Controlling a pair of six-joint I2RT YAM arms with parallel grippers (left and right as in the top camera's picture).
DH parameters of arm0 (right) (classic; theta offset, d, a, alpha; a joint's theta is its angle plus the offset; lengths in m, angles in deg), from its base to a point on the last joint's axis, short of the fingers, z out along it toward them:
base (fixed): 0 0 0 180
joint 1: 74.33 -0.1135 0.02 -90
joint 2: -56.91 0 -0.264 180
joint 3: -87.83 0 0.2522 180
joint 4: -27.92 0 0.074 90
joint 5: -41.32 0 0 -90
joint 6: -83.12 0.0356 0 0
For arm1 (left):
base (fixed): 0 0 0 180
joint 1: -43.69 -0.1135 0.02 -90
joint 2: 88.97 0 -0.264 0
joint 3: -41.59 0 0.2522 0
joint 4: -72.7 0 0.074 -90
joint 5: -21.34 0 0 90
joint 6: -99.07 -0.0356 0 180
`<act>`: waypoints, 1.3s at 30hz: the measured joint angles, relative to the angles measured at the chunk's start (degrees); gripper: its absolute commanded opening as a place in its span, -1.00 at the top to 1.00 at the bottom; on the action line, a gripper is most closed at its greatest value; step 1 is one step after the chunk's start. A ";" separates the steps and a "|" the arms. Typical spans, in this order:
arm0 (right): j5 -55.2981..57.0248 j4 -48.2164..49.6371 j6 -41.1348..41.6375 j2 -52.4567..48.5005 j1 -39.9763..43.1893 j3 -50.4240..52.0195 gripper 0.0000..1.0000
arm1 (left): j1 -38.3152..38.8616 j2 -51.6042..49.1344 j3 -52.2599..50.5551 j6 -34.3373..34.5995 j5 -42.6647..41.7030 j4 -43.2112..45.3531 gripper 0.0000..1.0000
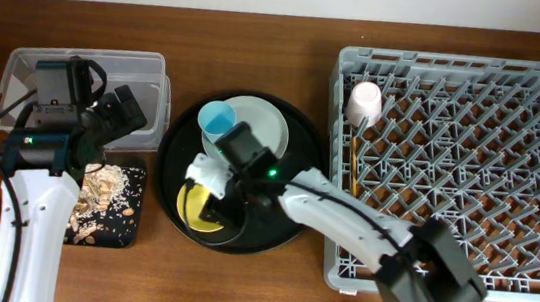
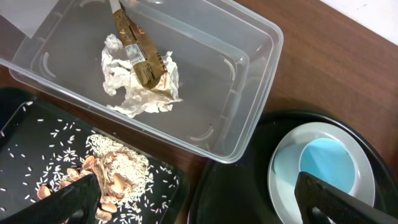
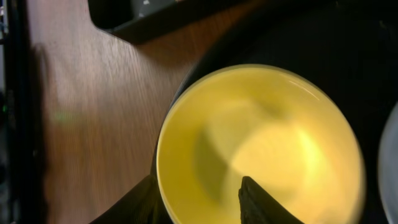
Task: Sort waste into correct bins and load items into the dishwasher rack
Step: 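Lift the yellow bowl and carry it to the rack's back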
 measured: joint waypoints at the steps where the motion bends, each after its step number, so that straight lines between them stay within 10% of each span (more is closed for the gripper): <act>1: 0.13 1.27 0.00 -1.11 -1.31 0.00 0.14 | 0.00 0.00 0.00 0.00 0.00 0.00 -0.98; 30: 7.13 -7.58 0.52 -1.25 -4.57 -2.51 0.92 | 0.00 0.00 0.00 0.00 0.00 -0.02 -0.98; 39: -4.02 -18.62 5.97 18.43 17.03 -3.54 0.92 | 0.00 0.00 0.00 0.00 0.00 0.02 -0.98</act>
